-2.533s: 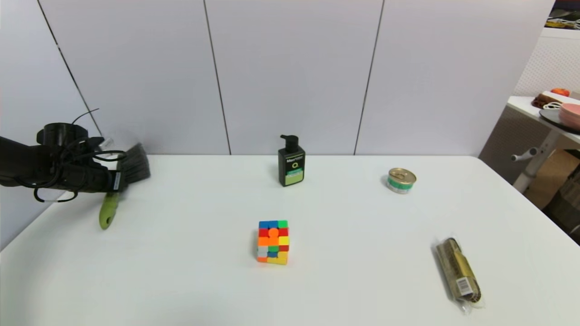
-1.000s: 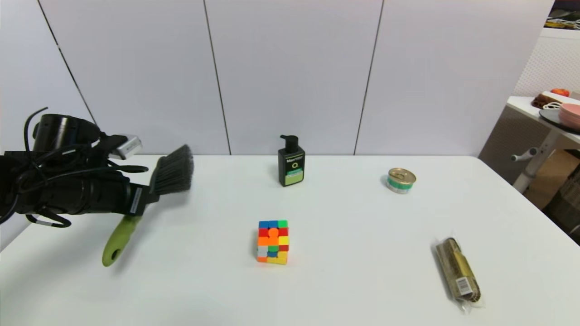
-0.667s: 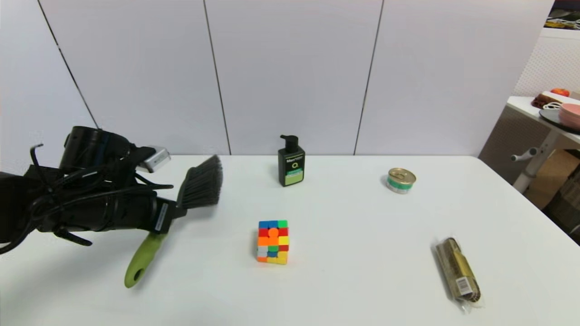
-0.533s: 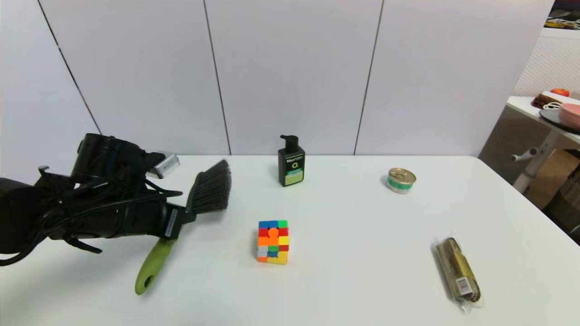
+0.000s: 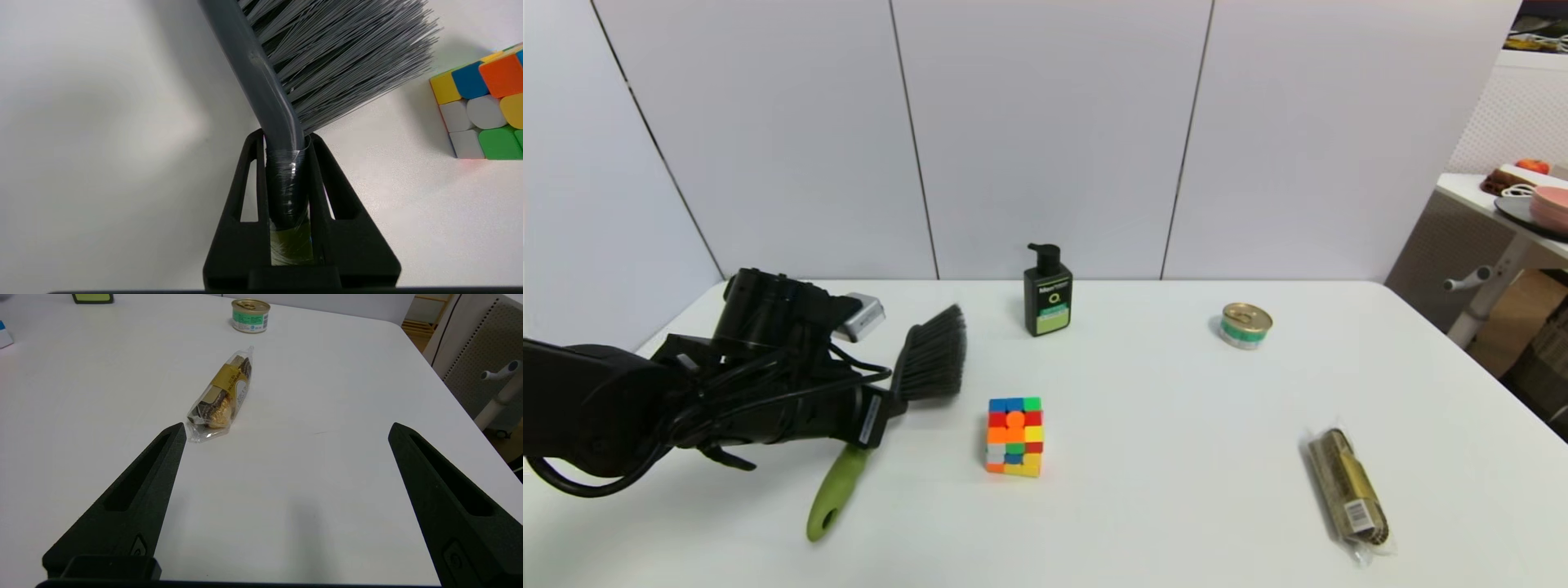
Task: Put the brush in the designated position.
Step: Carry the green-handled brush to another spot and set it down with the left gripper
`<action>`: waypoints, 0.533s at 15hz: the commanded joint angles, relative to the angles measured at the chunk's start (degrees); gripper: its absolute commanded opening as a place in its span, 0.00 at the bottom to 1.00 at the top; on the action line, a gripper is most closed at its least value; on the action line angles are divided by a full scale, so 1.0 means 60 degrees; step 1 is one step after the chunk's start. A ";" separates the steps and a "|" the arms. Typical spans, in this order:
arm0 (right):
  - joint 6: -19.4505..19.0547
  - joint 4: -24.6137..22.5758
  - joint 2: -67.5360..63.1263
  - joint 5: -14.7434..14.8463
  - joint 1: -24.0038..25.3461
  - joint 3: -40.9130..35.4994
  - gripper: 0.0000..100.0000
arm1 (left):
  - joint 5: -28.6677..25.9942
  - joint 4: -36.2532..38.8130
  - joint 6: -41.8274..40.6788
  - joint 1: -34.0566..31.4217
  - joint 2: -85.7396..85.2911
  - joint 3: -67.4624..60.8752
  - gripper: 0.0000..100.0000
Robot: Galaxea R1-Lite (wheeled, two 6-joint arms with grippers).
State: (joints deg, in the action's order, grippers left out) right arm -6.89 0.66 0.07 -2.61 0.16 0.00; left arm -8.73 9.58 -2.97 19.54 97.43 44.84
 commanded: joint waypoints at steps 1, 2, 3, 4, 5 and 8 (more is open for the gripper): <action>-0.0009 0.0007 -0.0012 -0.0005 0.0003 -0.0015 1.00 | 0.0312 0.0175 0.0012 0.0127 0.0212 -0.0046 0.00; -0.0009 0.0007 -0.0012 -0.0005 0.0003 -0.0015 1.00 | 0.0312 0.0175 0.0012 0.0171 0.0242 -0.0046 0.00; -0.0009 0.0007 -0.0012 -0.0005 0.0003 -0.0015 1.00 | 0.0312 0.0190 0.0012 0.0244 0.0256 -0.0046 0.00; -0.0009 0.0007 -0.0012 -0.0005 0.0003 -0.0015 1.00 | 0.0312 0.0190 0.0012 0.0288 0.0286 -0.0031 0.00; -0.0009 0.0007 -0.0012 -0.0005 0.0003 -0.0015 1.00 | 0.0312 0.0190 0.0012 0.0361 0.0330 0.0013 0.00; -0.0009 0.0007 -0.0012 -0.0005 0.0003 -0.0015 1.00 | 0.0459 0.0498 -0.0017 0.0522 0.0359 0.0042 0.00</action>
State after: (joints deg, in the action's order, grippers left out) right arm -6.89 0.68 0.07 -2.61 0.16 0.00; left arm -6.61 11.37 -2.95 22.08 99.15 44.98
